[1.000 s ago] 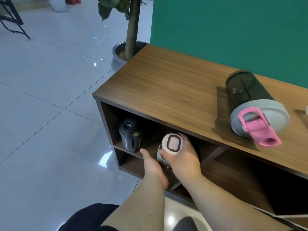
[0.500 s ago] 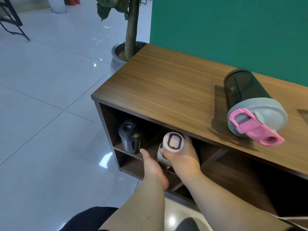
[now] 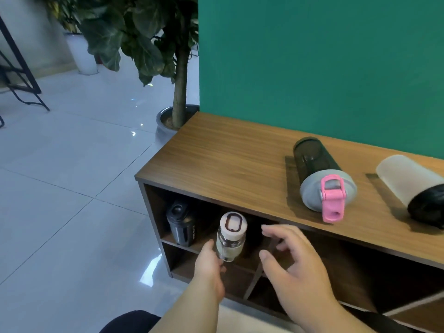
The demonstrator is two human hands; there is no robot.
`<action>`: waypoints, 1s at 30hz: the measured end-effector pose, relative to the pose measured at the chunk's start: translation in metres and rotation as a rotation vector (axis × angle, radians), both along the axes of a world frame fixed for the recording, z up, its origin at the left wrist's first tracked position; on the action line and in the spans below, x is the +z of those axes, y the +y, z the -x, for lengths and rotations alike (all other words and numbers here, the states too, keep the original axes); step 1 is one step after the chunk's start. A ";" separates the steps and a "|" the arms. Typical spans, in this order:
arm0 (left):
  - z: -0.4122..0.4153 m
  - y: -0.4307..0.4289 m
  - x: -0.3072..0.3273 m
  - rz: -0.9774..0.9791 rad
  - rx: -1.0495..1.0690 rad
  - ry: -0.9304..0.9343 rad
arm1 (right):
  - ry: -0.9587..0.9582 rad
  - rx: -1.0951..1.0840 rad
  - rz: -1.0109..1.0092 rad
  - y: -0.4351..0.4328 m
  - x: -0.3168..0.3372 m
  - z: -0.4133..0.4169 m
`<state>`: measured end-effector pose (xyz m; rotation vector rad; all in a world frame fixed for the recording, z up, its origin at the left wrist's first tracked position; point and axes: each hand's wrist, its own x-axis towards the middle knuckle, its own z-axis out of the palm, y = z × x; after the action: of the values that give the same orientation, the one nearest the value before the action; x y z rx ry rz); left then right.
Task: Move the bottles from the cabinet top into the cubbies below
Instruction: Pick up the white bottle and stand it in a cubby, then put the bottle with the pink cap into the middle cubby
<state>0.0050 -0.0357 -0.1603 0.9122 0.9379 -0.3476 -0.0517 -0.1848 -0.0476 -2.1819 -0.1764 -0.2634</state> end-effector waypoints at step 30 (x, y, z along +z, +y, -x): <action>0.109 -0.045 0.069 0.150 -0.181 -0.365 | 0.472 0.100 0.046 -0.092 0.070 0.096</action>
<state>-0.1039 -0.0803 -0.0910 0.8872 0.4890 -0.3850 -0.1475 -0.2766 0.0228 -2.2074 -0.0247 0.3150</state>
